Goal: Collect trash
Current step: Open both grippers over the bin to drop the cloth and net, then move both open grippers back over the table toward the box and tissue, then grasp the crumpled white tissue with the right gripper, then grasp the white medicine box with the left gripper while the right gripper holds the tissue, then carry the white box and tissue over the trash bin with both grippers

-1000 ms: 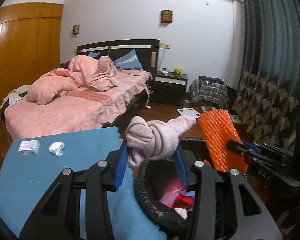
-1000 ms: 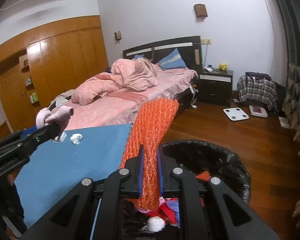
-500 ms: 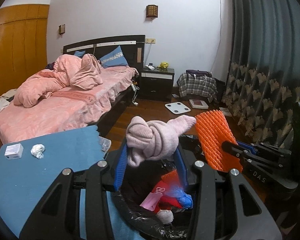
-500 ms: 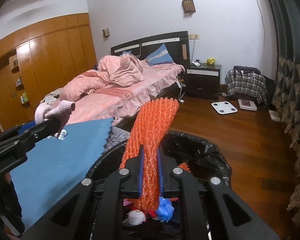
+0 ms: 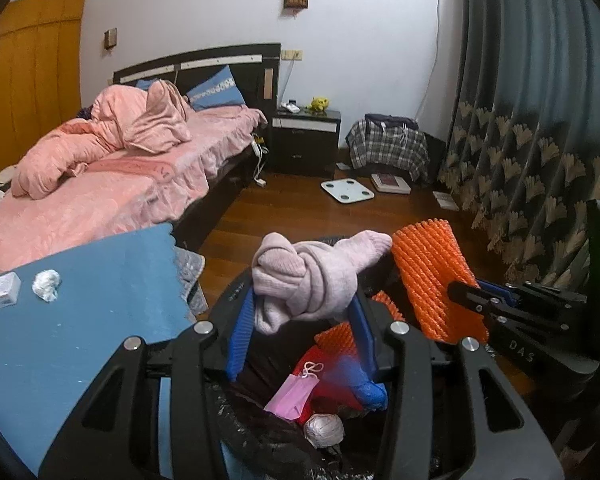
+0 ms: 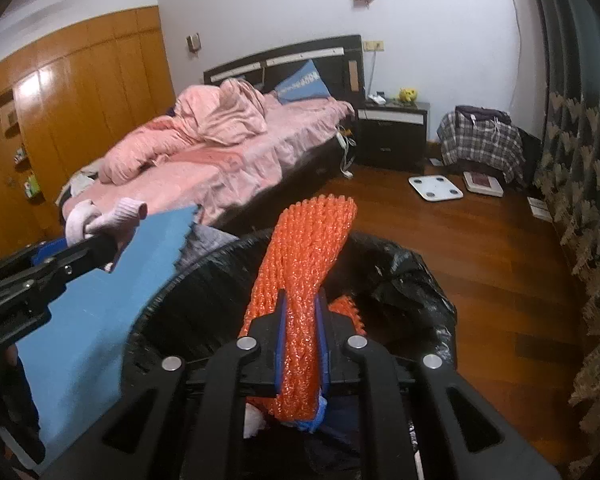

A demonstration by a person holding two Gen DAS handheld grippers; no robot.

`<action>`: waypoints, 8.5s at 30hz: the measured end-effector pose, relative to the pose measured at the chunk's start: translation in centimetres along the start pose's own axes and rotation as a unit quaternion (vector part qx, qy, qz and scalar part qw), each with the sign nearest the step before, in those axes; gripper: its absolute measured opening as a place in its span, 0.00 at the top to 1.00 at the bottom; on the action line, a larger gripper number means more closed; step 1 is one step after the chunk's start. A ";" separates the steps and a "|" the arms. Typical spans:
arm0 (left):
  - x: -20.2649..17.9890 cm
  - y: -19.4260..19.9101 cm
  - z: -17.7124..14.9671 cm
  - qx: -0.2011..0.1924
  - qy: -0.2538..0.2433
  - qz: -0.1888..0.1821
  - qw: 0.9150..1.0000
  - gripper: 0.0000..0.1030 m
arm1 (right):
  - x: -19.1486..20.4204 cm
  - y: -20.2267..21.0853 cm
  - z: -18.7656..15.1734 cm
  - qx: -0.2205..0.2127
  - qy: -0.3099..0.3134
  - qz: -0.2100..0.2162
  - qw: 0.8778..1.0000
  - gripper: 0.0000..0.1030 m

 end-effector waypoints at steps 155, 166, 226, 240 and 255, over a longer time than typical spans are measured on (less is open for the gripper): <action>58.5 -0.7 -10.9 0.086 0.390 0.257 0.880 0.11 | 46.7 -27.5 7.2 0.125 0.221 0.143 0.957 0.59; 59.6 -1.7 -10.1 0.094 0.393 0.260 0.877 0.11 | 46.7 -27.4 7.3 0.123 0.222 0.144 0.957 0.59; 39.3 2.0 -11.2 0.059 0.284 0.111 0.950 0.43 | 37.1 -14.7 3.6 0.099 0.176 0.167 0.965 0.77; 27.2 8.4 -5.5 -0.025 0.216 0.073 0.973 0.43 | 27.9 -5.3 5.6 0.022 0.121 0.160 0.979 0.77; 10.9 11.5 0.9 -0.072 0.108 0.008 0.992 0.43 | 15.5 4.8 5.7 -0.045 0.081 0.097 0.991 0.77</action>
Point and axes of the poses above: each gripper's, at about its wrist camera, not at the fingertips, and y roughly against the way its jaws point, x to its left, z to its top, the point moved 7 cm from there along -y, roughly the way its jaws point, and after that the axes turned 11 degrees about x, right-handed, at the moved point
